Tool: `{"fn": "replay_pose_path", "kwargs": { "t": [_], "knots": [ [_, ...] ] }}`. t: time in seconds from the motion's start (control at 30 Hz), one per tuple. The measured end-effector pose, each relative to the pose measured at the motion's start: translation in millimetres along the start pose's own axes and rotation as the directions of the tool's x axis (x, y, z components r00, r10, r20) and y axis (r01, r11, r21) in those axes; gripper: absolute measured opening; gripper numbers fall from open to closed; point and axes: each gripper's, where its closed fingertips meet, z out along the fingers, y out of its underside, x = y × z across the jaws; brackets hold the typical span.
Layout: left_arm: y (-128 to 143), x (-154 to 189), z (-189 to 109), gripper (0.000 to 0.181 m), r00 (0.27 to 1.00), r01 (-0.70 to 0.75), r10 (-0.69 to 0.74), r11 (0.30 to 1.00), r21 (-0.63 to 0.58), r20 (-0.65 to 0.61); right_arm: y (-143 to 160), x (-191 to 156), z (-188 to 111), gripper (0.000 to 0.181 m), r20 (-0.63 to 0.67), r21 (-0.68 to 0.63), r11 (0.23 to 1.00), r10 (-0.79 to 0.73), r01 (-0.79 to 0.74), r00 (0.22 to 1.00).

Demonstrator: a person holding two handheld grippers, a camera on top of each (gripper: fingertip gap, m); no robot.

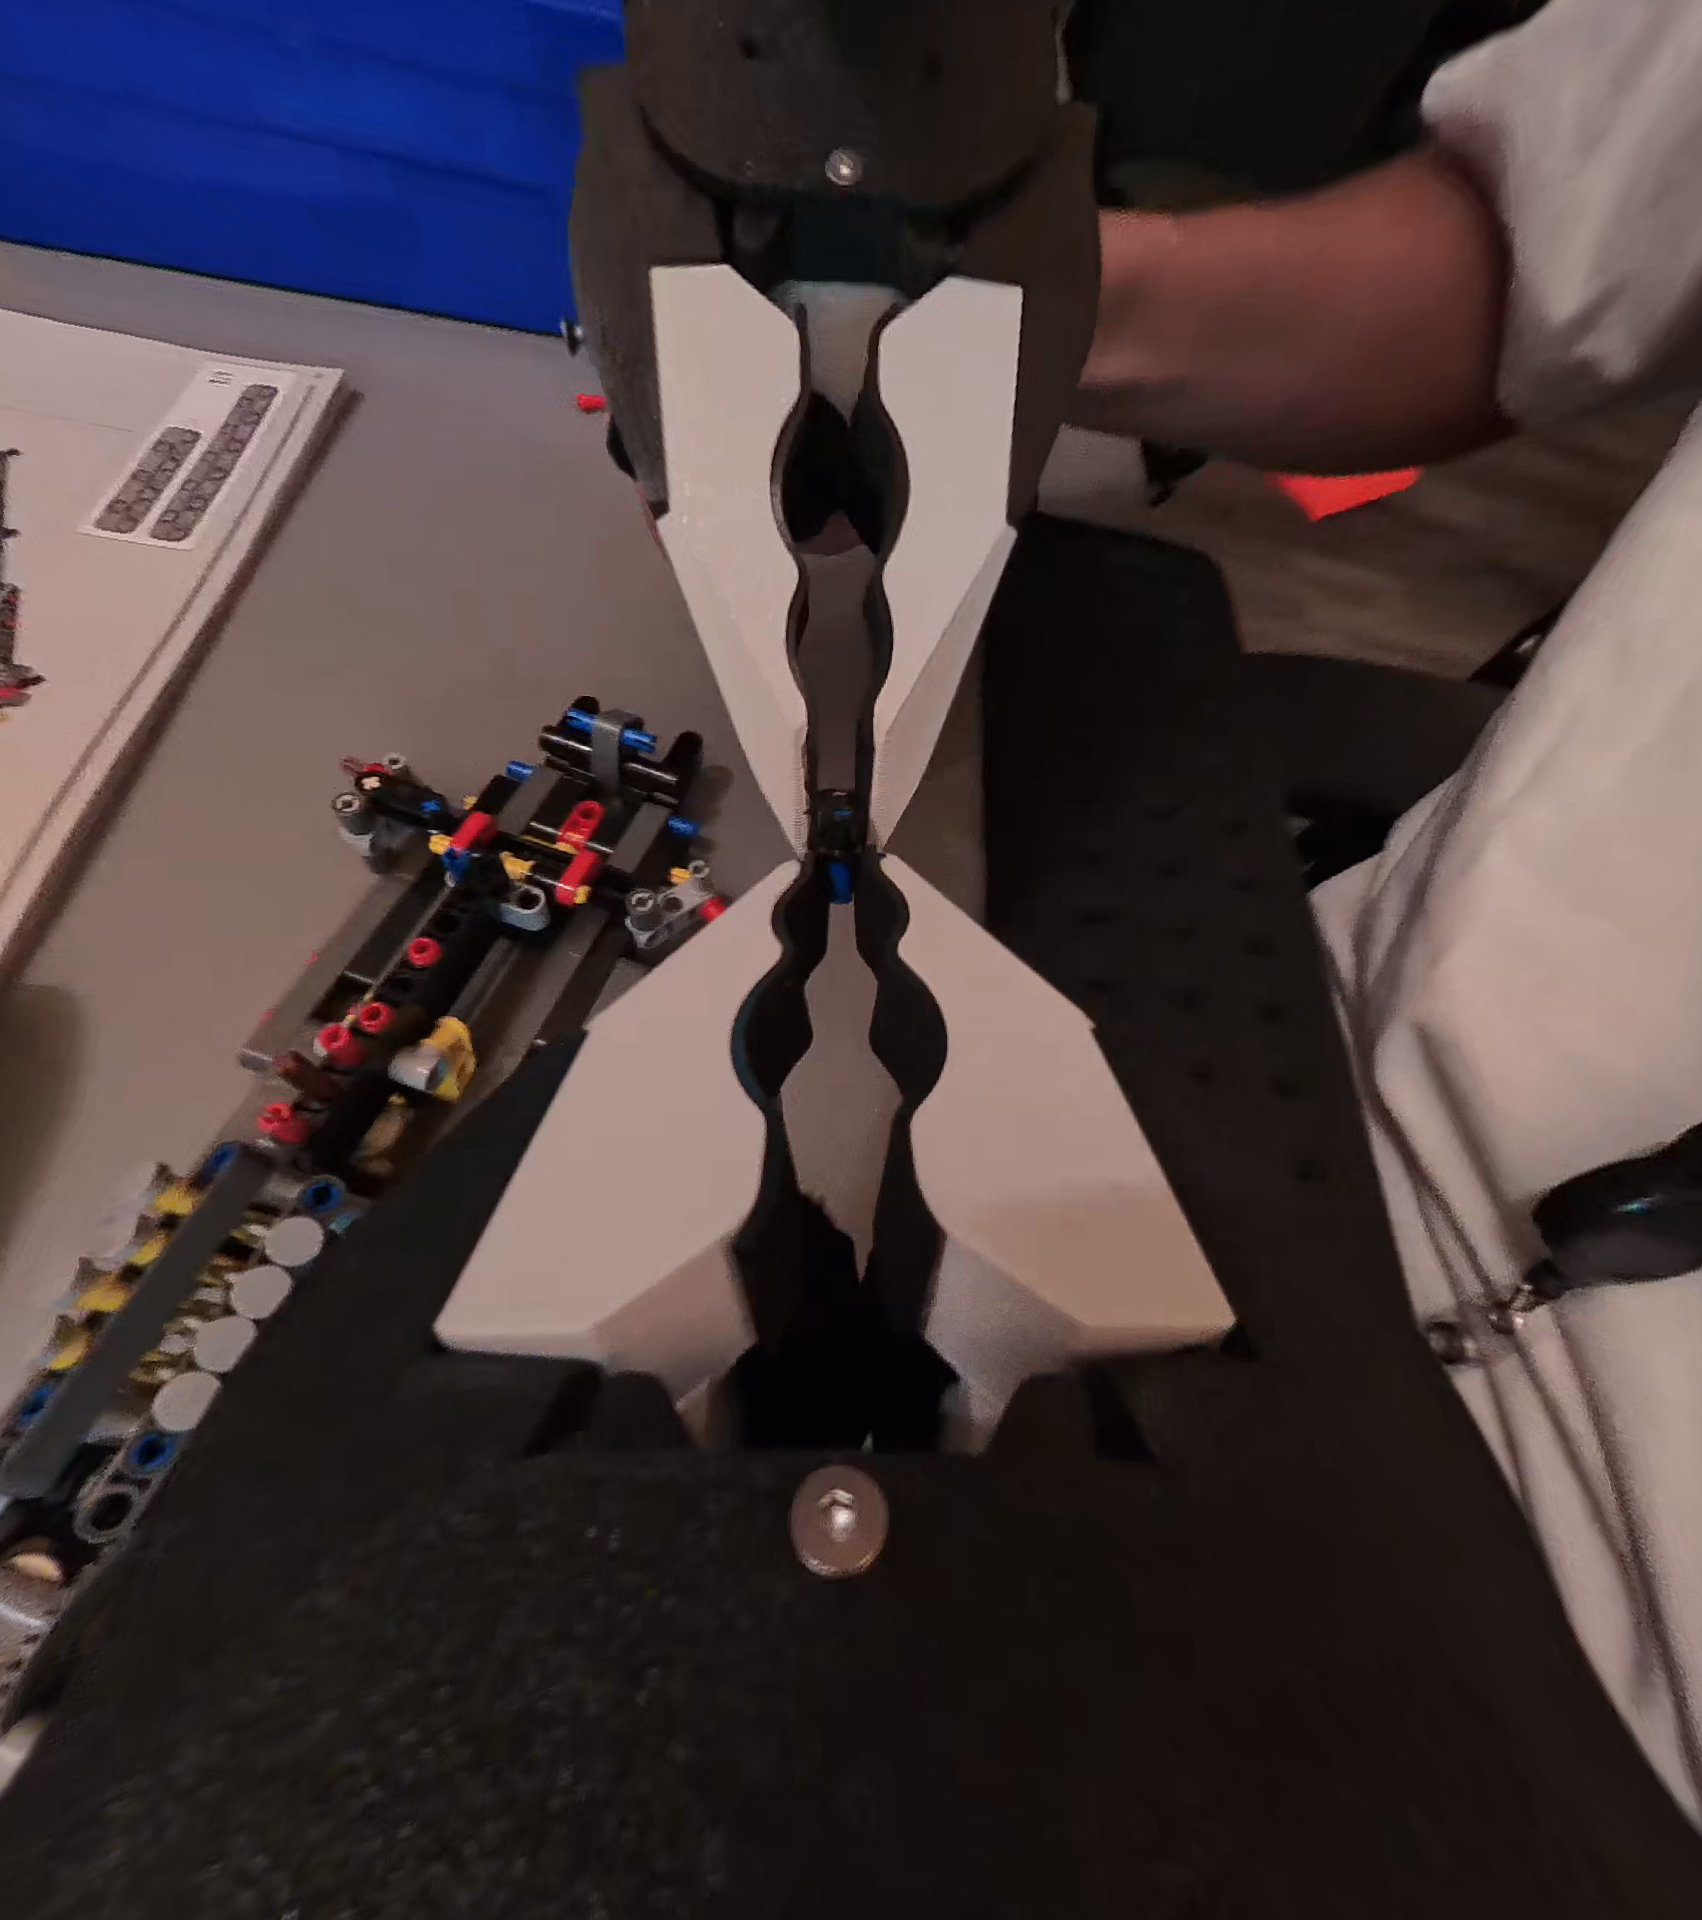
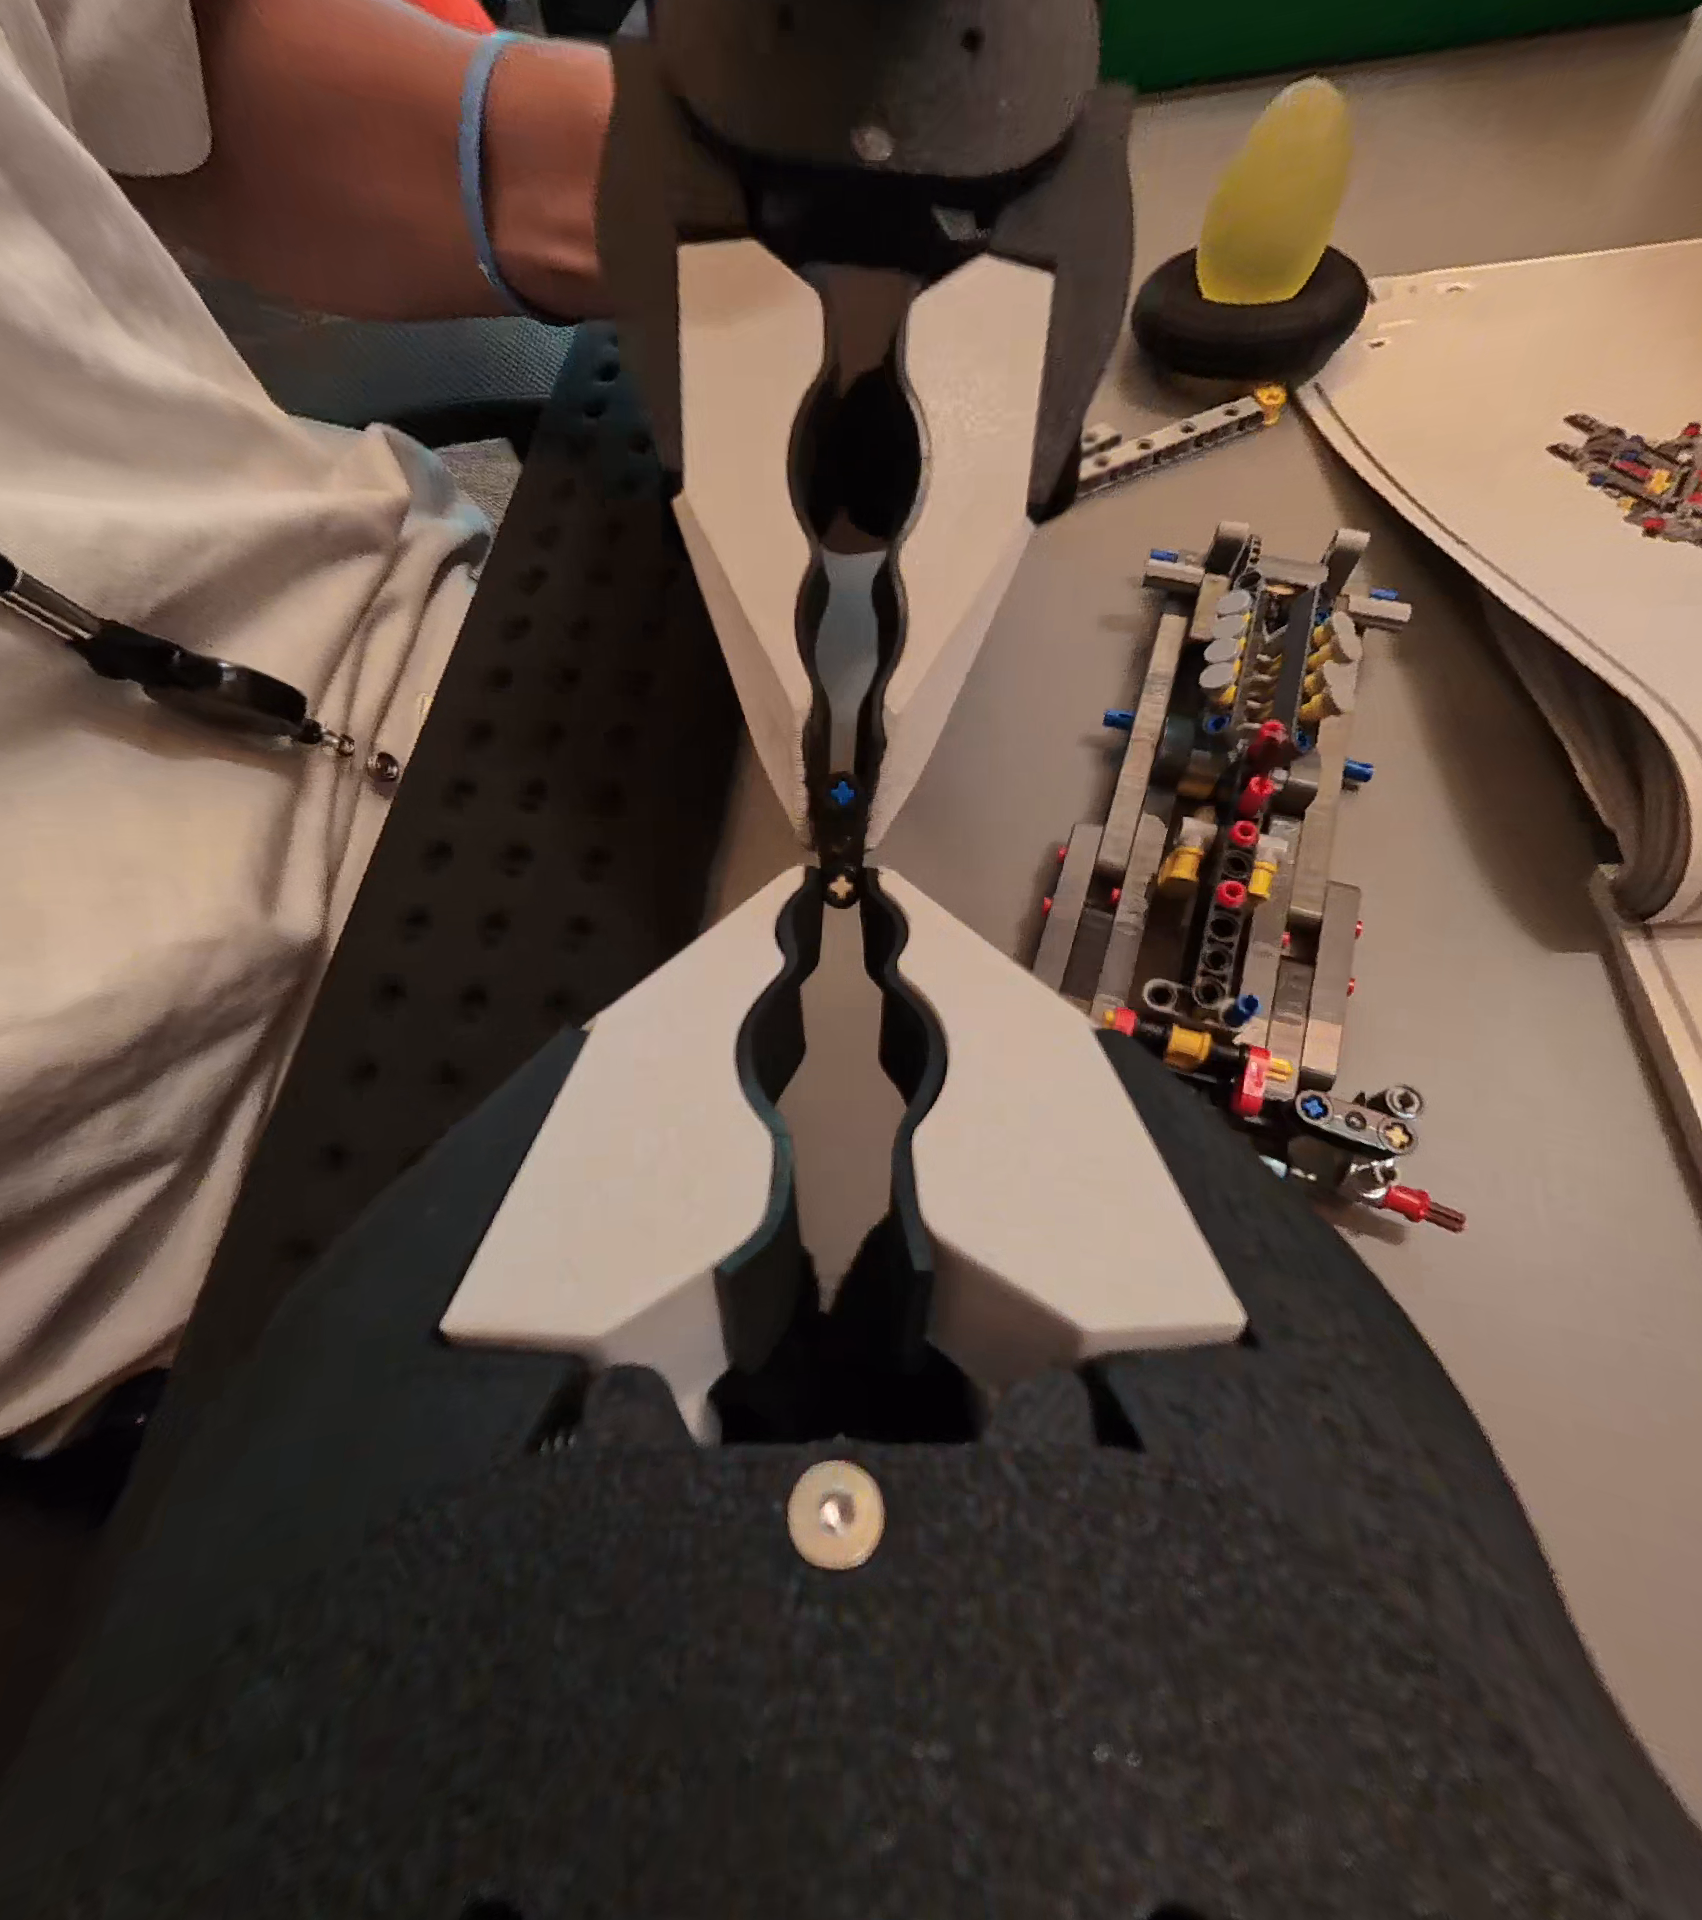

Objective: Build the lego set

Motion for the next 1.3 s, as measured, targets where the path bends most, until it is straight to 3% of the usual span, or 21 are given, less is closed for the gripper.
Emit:
{"fn": "replay_pose_path", "kwargs": {
  "t": [0.2, 0.43, 0.57, 0.73, 0.83, 0.93, 1.0, 1.13, 1.3],
  "knots": [
    [7, -7, 11, 0.003, 0.991, -0.103, 0.111, 0.989, -0.103, 0.071, 1, 1, -3, 0.013, 0.108, 0.004, 1.000, 0.007, -0.007, 0.994],
    [11, -12, 16, 0.003, 0.993, -0.063, 0.072, 0.994, -0.094, 0.094, 9, 9, -1, 0.007, 0.088, -0.048, 0.996, -0.076, 0.080, 0.993],
    [13, -17, 12, 0.003, 0.989, -0.021, 0.033, 0.996, -0.083, 0.144, 11, 16, -1, 0.007, 0.039, -0.076, 0.997, 0.007, -0.004, 0.999],
    [11, -24, 13, 0.012, 0.943, -0.127, 0.148, 0.988, -0.089, 0.299, 13, 18, -5, 0.007, -0.076, -0.059, 0.961, 0.267, -0.272, 0.961],
    [10, -29, 11, 0.021, 0.846, -0.257, 0.296, 0.955, -0.148, 0.444, 12, 21, -9, 0.007, -0.146, 0.042, 0.885, 0.464, -0.463, 0.874],
    [4, -30, 3, 0.020, 0.647, -0.427, 0.501, 0.862, -0.272, 0.575, 2, 18, -9, 0.007, -0.078, 0.189, 0.753, 0.651, -0.630, 0.755],
    [0, -27, -2, 0.017, 0.552, -0.483, 0.574, 0.812, -0.329, 0.605, -2, 16, -9, 0.006, -0.019, 0.260, 0.671, 0.723, -0.695, 0.691],
    [-10, -19, -13, 0.016, 0.414, -0.552, 0.642, 0.741, -0.383, 0.645, -14, 12, -13, 0.007, 0.171, 0.362, 0.488, 0.802, -0.794, 0.572],
    [-8, -15, -11, 0.014, 0.339, -0.570, 0.688, 0.693, -0.442, 0.642, -15, 13, -12, 0.006, 0.288, 0.421, 0.343, 0.828, -0.840, 0.482]
  ]
}}
